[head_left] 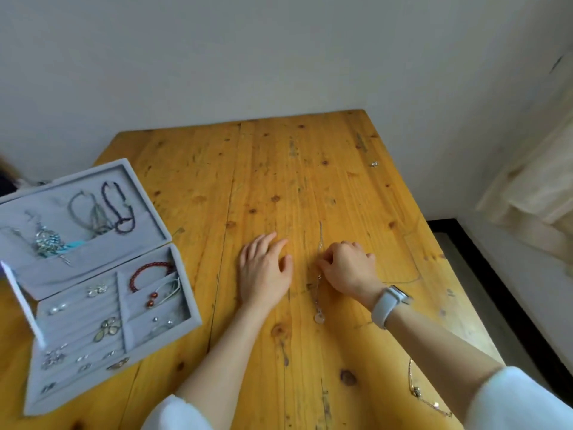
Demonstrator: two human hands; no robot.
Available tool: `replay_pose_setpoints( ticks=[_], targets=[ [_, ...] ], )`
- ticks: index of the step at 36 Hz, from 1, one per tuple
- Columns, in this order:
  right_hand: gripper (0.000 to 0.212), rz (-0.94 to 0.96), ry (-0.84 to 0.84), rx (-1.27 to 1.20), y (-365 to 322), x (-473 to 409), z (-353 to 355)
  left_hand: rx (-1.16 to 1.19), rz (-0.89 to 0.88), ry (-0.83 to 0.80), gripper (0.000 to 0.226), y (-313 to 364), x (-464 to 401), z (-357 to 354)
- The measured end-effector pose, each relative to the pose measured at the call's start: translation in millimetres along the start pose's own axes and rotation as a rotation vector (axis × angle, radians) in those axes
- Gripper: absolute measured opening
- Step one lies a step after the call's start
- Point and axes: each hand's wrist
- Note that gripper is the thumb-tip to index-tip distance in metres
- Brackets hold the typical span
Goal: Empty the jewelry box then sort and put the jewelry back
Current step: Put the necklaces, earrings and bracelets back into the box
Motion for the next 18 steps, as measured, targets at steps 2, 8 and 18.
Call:
replay_pose_setpoints(
  ticks=[2, 8, 18],
  targets=[
    [0.024, 0.009, -0.043, 0.015, -0.5, -0.9, 2.8, 0.000, 0.002, -0.003, 0.038, 0.7, 0.3, 1.2],
    [0.016, 0.136, -0.089, -0.214, 1.4, -4.0, 36.6, -0.022, 0.000, -0.021, 0.039, 2.1, 5.2, 2.4],
    [0.018, 0.184, 0.217, -0.271, 32.8, -40.7, 128.1, -0.067, -0.012, -0.144, 0.042, 59.4, -53.5, -1.4]
  ],
)
Point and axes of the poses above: each hand's wrist, its own x-axis away from the middle knuckle, its own z-axis out of the back of the hand, y = z × x, and after that the axes turned 9 degrees about -y, right-handed
